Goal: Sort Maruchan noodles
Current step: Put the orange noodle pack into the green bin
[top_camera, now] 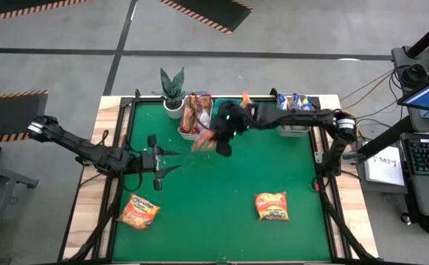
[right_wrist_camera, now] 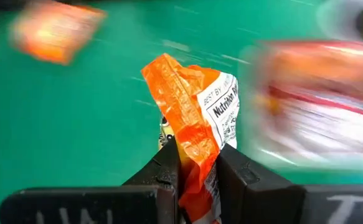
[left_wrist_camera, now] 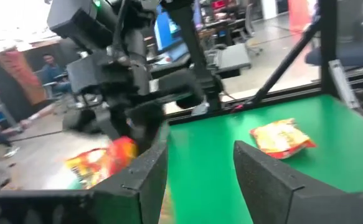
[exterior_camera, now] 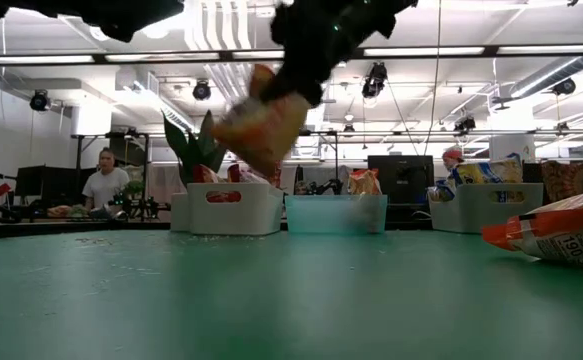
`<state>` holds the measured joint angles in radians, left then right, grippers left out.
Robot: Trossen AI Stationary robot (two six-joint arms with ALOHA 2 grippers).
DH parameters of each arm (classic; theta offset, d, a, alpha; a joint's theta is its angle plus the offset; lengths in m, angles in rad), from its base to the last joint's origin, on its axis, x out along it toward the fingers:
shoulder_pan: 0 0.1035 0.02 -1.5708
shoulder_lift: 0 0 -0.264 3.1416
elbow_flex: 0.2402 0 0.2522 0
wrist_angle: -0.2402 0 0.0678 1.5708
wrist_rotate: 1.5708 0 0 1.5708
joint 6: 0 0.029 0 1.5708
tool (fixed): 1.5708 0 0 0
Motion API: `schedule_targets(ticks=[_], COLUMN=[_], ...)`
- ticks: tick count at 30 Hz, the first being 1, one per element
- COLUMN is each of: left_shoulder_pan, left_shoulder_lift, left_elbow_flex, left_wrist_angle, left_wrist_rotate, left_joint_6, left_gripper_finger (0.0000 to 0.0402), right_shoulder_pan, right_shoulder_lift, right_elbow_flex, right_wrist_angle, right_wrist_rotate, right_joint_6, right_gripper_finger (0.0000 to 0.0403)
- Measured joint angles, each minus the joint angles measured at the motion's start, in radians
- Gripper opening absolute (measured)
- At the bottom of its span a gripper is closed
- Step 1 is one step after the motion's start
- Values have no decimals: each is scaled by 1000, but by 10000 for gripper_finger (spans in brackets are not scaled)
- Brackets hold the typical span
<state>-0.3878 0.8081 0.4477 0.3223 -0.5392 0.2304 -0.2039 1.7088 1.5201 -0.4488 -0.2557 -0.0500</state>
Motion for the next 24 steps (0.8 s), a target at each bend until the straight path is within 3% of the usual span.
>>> schedule_targets(ticks=[6,8,16,24], left_shoulder_pan=[0,0,0,0], left_shoulder_lift=[-17,-10,11,11], left_elbow_flex=[-3,-5,-6,-6], left_wrist_angle=[-35,-34,-34,-32], left_wrist_rotate=[-43,-51,-55,-56], left_joint_6=[-5,-6,-14,-30], left_gripper_finger=[164,164,164,164], right_shoulder_pan=[-91,-131,-274,-285], right_shoulder_lift=[-35,-35,7,96], right_elbow_flex=[103,128,124,103], right_wrist_angle=[-237,-268,-274,-279], right_wrist_rotate=[446,525,387,351], right_joint_6=[-109,-117,-112,-98], right_gripper_finger=[53,53,45,39])
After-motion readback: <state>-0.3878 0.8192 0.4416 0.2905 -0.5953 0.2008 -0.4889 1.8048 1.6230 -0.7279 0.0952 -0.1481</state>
